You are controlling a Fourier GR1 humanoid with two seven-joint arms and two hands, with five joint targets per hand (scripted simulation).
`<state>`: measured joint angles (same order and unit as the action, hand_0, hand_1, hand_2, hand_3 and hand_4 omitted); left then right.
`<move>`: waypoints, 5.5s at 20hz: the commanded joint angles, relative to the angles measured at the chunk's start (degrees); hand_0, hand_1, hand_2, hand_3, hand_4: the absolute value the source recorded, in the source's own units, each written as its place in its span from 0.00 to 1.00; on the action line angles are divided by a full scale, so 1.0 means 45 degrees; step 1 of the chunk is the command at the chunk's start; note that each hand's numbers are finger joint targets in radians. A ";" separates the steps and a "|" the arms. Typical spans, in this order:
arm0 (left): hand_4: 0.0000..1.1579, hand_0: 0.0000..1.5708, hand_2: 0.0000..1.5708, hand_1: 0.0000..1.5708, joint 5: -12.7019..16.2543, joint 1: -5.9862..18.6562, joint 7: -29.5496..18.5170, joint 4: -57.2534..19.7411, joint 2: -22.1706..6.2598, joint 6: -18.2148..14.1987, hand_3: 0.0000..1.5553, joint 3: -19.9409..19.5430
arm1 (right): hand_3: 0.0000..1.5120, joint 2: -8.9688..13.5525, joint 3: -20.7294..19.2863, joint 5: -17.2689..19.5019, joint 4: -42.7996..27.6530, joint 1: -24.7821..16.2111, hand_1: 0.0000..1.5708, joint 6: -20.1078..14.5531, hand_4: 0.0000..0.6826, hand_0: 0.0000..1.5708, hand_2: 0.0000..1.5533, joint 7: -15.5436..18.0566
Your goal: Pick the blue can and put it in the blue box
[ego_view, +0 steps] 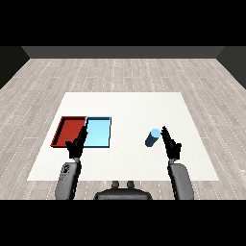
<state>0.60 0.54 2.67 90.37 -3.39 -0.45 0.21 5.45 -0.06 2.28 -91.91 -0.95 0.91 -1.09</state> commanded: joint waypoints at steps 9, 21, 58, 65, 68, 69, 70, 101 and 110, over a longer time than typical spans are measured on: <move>0.00 0.00 0.00 0.00 0.1225 0.0376 -0.3231 0.1071 -0.0156 0.1052 0.00 -0.0972 | 0.00 -0.0614 -0.0605 -0.1952 0.0668 0.1038 0.00 0.1608 0.00 0.00 0.00 0.2592; 0.00 0.00 0.00 0.00 0.0950 -0.0918 -0.4721 0.0860 -0.0062 0.1633 0.00 -0.0750 | 0.00 0.0729 -0.2065 -0.2918 0.2063 0.1635 0.00 0.3052 0.00 0.00 0.00 0.3315; 0.00 0.00 0.00 0.00 0.1548 -0.0213 -0.3664 0.1145 0.0263 0.1435 0.00 -0.0772 | 0.00 0.0176 -0.2332 -0.3079 0.9592 0.5030 0.00 0.2080 0.00 0.00 0.00 0.5236; 0.00 0.00 0.00 0.00 0.1711 -0.0167 -0.4405 0.0224 -0.0011 0.1839 0.00 -0.1224 | 0.00 0.0217 -0.2568 -0.2993 1.1560 0.6432 0.00 0.1660 0.00 0.00 0.00 0.5974; 0.00 0.00 0.00 0.00 0.1942 -0.0603 -0.4253 0.0846 -0.0326 0.2223 0.00 -0.1307 | 0.91 -0.0100 -0.2516 -0.2573 1.0756 0.5893 0.81 0.0049 0.64 0.81 0.89 0.6004; 0.00 0.00 0.00 0.00 0.1657 -0.0139 -0.4429 0.0333 -0.0276 0.1963 0.00 -0.1337 | 0.96 -0.0382 -0.2570 -0.2474 1.0965 0.6526 0.96 -0.0799 0.88 0.96 0.97 0.5703; 0.00 0.00 0.00 0.00 0.2159 -0.0137 -0.4179 0.0491 -0.0470 0.2272 0.00 -0.1622 | 0.95 -0.0455 -0.2307 -0.2585 0.9855 0.5529 0.97 -0.0586 0.92 0.97 0.96 0.5633; 0.00 0.00 0.00 0.00 0.1603 0.0168 -0.3569 -0.0530 0.0752 0.1451 0.00 0.1041 | 0.95 -0.1206 0.1432 -0.1344 0.3600 0.5592 0.95 -0.2193 0.92 0.95 0.95 0.2464; 0.00 0.00 0.00 0.00 0.2476 0.1548 -0.1946 -0.0629 0.0754 -0.0812 0.00 0.3706 | 0.95 -0.1209 0.1799 -0.1655 0.4005 0.6164 0.91 -0.2311 0.90 0.91 0.94 0.2433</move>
<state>11.83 7.28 -6.06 88.41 -0.03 0.44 11.46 0.08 7.81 -4.39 -76.10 24.30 -9.28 9.59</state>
